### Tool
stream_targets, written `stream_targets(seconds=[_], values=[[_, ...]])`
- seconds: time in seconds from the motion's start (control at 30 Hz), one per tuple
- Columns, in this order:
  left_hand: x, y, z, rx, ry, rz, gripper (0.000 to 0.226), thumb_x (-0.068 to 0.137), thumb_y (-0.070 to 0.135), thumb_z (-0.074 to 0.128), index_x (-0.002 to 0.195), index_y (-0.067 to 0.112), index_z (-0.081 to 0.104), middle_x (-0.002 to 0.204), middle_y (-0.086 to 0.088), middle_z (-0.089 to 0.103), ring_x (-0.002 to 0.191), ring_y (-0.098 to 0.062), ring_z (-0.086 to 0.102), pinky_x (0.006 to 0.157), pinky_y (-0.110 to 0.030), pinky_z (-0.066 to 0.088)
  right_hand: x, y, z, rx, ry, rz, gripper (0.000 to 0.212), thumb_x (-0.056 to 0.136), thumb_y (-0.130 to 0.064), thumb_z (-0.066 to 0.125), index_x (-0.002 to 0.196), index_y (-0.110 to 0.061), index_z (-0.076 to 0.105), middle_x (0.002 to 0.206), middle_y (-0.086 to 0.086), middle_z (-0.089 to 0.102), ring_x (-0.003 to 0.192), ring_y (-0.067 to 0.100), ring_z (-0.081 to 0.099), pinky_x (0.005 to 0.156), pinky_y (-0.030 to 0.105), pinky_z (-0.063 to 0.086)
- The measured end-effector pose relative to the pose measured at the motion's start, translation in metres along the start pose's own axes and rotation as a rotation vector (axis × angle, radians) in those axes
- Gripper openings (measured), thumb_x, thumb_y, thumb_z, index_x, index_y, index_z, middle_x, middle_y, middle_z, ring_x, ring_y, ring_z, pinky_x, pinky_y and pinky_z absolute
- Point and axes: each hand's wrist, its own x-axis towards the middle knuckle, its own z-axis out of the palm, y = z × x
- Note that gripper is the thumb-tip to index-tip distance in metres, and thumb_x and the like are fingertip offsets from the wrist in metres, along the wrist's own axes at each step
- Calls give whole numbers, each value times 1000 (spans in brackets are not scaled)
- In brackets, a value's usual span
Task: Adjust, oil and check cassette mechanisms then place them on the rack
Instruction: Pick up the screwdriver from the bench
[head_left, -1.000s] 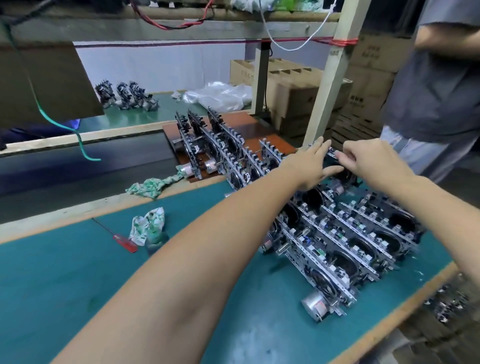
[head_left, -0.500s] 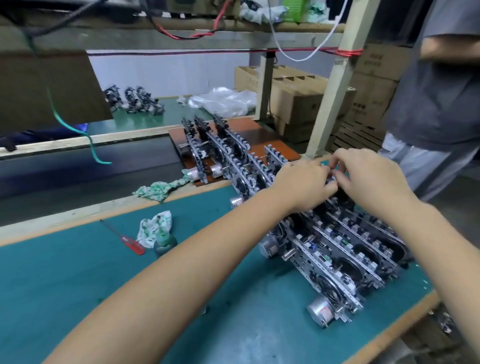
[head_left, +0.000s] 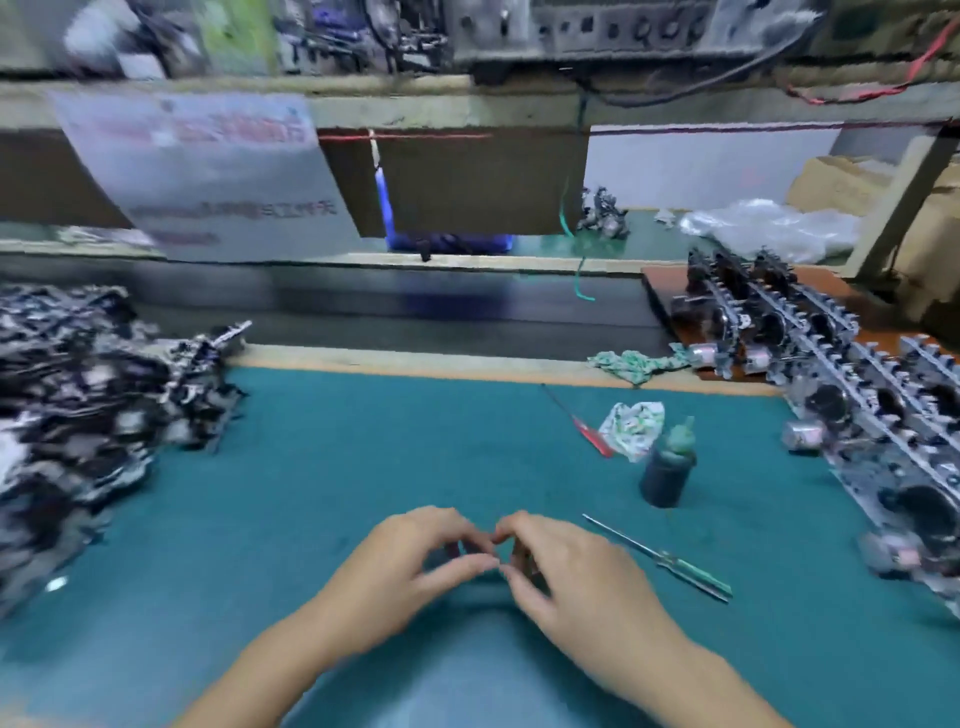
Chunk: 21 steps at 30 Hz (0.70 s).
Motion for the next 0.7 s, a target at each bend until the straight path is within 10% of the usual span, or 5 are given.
stream_targets(seconds=[0.2,0.4,0.53,0.7], values=[[-106,-57,-59,155,296,-271,33,74,61,45,85,37,66,84,26,64,84,8,57,78,-13,42,60,-80,55,-134,-202,-328,30,97,-28,40,125,-20,46,119,2,52,114,23,46,88,37,38],[-165,-99,-134,789,598,-455,34,76,35,69,99,11,70,97,-9,66,89,-31,61,77,-48,50,133,-177,87,-181,-80,-648,34,94,-20,44,127,-13,47,123,5,50,114,24,44,87,35,42],[-189,-130,-172,890,450,-890,69,56,25,91,110,-5,60,90,-29,61,80,-46,60,64,-57,51,178,-233,111,-331,98,-741,44,96,-19,30,140,-16,29,142,-2,38,126,15,37,94,25,40],[-185,-131,-179,809,474,-959,52,74,22,80,110,-7,58,89,-26,68,81,-39,66,68,-45,51,204,-255,131,-396,95,-718,44,100,-14,26,145,-15,24,147,0,34,131,16,36,102,29,34]])
